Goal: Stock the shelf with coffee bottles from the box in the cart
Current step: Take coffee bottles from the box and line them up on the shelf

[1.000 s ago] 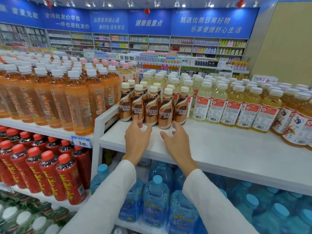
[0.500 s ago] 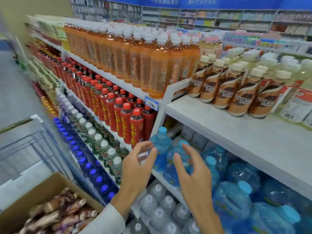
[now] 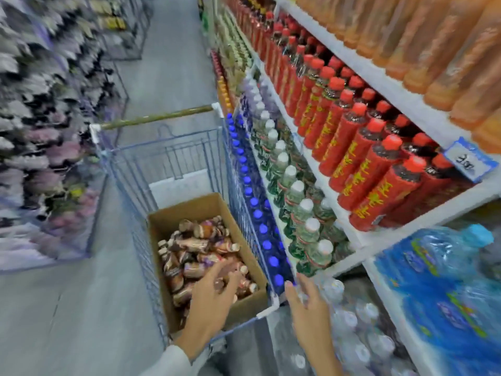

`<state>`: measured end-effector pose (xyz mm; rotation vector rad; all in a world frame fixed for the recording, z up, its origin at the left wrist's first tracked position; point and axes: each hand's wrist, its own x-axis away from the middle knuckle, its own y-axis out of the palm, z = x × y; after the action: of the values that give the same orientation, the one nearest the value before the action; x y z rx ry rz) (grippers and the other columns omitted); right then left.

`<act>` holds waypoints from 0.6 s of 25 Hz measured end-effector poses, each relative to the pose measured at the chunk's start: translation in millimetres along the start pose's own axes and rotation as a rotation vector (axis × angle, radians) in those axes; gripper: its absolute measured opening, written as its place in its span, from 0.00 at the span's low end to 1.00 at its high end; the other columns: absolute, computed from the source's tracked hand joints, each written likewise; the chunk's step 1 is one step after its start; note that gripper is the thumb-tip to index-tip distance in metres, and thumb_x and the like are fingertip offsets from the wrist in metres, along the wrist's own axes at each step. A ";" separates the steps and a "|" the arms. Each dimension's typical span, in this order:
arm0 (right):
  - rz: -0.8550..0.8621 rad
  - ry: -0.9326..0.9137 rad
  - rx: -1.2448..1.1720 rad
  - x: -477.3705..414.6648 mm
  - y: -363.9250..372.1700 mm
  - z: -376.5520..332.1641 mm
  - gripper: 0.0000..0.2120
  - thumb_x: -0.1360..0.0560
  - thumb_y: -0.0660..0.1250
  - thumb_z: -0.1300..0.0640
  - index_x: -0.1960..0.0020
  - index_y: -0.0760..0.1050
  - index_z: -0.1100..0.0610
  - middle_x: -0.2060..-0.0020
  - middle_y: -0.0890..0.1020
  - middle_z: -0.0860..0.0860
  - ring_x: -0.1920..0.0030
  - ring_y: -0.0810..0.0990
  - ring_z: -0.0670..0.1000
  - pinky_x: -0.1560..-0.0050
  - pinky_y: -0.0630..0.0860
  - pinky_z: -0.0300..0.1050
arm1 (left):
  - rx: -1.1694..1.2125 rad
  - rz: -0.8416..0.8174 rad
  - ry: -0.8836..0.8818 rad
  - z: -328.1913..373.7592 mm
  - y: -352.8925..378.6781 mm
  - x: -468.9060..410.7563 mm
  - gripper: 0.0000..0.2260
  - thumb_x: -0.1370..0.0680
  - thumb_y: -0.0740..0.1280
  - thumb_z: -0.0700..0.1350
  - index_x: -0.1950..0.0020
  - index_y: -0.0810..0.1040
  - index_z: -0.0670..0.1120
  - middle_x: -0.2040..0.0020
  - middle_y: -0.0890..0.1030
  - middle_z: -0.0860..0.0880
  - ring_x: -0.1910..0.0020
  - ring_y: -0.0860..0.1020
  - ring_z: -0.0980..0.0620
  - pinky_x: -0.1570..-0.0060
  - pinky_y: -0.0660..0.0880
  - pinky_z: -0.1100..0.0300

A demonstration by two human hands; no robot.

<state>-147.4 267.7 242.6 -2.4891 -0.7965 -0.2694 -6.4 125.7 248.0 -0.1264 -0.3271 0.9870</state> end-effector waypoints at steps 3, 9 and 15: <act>-0.088 0.087 0.082 -21.4 36.2 -0.7 0.19 0.20 0.67 0.46 0.31 0.74 0.48 0.34 0.78 0.46 0.38 0.77 0.48 0.36 0.73 0.46 | -0.037 0.035 -0.119 -29.2 -24.4 -20.3 0.12 0.21 0.70 0.54 0.39 0.81 0.56 0.43 0.83 0.62 0.45 0.79 0.67 0.44 0.76 0.64; -0.211 0.193 0.172 -53.8 87.0 -6.0 0.12 0.19 0.65 0.45 0.37 0.73 0.46 0.45 0.78 0.43 0.40 0.76 0.47 0.42 0.69 0.41 | -0.044 0.076 -0.336 -72.0 -61.5 -52.0 0.12 0.21 0.70 0.54 0.39 0.81 0.55 0.43 0.83 0.59 0.44 0.79 0.63 0.45 0.75 0.64; -0.323 0.287 0.328 -77.7 120.2 0.6 0.21 0.21 0.64 0.39 0.30 0.72 0.44 0.35 0.78 0.42 0.36 0.76 0.47 0.35 0.73 0.48 | 0.051 0.130 -0.558 -102.7 -67.5 -100.5 0.15 0.20 0.68 0.56 0.36 0.77 0.53 0.43 0.81 0.56 0.44 0.79 0.59 0.39 0.78 0.51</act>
<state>-139.5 146.3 167.4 -1.9574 -1.0252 -0.5483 30.0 9.2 146.6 0.1820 -0.8109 1.1501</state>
